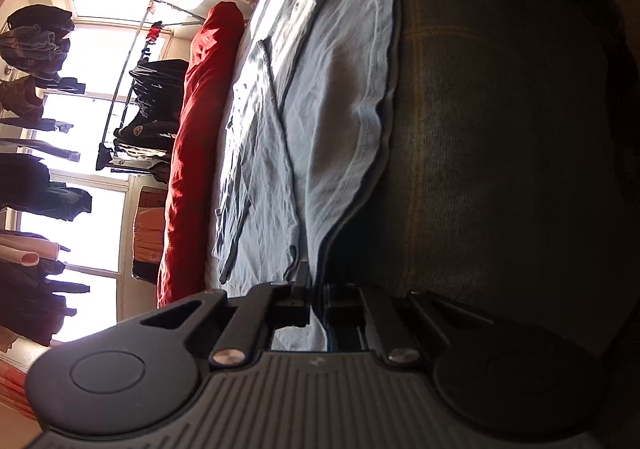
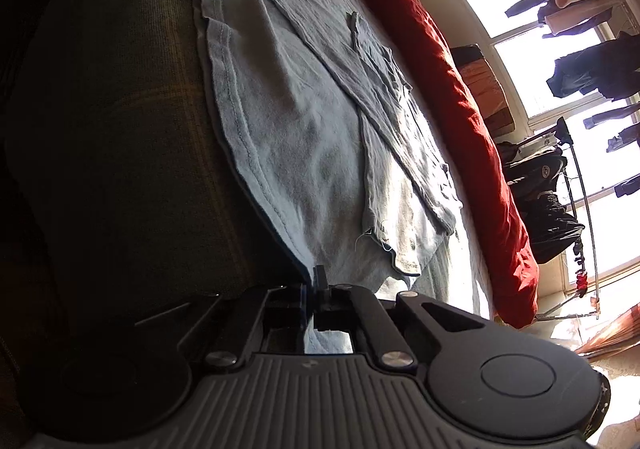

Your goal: Fold clothes

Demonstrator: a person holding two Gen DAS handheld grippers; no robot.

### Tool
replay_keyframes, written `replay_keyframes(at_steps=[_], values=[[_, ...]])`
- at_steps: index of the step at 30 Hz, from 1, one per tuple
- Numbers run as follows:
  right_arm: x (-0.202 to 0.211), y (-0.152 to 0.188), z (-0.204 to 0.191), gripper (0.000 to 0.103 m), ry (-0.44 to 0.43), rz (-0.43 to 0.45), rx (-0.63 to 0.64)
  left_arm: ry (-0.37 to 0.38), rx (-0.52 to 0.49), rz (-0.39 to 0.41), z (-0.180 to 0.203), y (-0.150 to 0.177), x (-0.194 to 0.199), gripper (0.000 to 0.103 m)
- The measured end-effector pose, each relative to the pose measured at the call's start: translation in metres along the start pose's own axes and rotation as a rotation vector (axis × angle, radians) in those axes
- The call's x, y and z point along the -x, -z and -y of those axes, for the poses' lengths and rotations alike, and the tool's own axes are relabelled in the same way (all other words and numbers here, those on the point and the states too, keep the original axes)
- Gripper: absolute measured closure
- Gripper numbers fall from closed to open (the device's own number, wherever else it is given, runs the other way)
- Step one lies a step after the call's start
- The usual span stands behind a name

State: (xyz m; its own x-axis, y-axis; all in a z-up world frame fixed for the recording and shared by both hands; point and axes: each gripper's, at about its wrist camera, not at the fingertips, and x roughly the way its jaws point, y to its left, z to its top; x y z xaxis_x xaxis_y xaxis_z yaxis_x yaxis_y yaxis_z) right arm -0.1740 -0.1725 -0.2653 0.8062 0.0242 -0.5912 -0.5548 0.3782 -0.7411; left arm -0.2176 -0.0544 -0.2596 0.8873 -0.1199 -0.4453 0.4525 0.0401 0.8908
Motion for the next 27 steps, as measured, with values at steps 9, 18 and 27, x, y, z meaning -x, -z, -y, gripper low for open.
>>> replay_keyframes(at_steps=[9,18,27], values=[[0.02,-0.001,0.037,0.101,-0.021,0.03,-0.044,0.023,-0.064,0.02,-0.018,0.0,0.001,0.1],[0.01,-0.009,0.069,0.101,0.001,0.047,-0.066,-0.027,-0.003,0.038,-0.067,-0.005,-0.014,0.1],[-0.009,-0.016,0.099,0.101,0.028,0.055,-0.085,-0.069,0.062,0.041,-0.1,-0.005,-0.051,0.1]])
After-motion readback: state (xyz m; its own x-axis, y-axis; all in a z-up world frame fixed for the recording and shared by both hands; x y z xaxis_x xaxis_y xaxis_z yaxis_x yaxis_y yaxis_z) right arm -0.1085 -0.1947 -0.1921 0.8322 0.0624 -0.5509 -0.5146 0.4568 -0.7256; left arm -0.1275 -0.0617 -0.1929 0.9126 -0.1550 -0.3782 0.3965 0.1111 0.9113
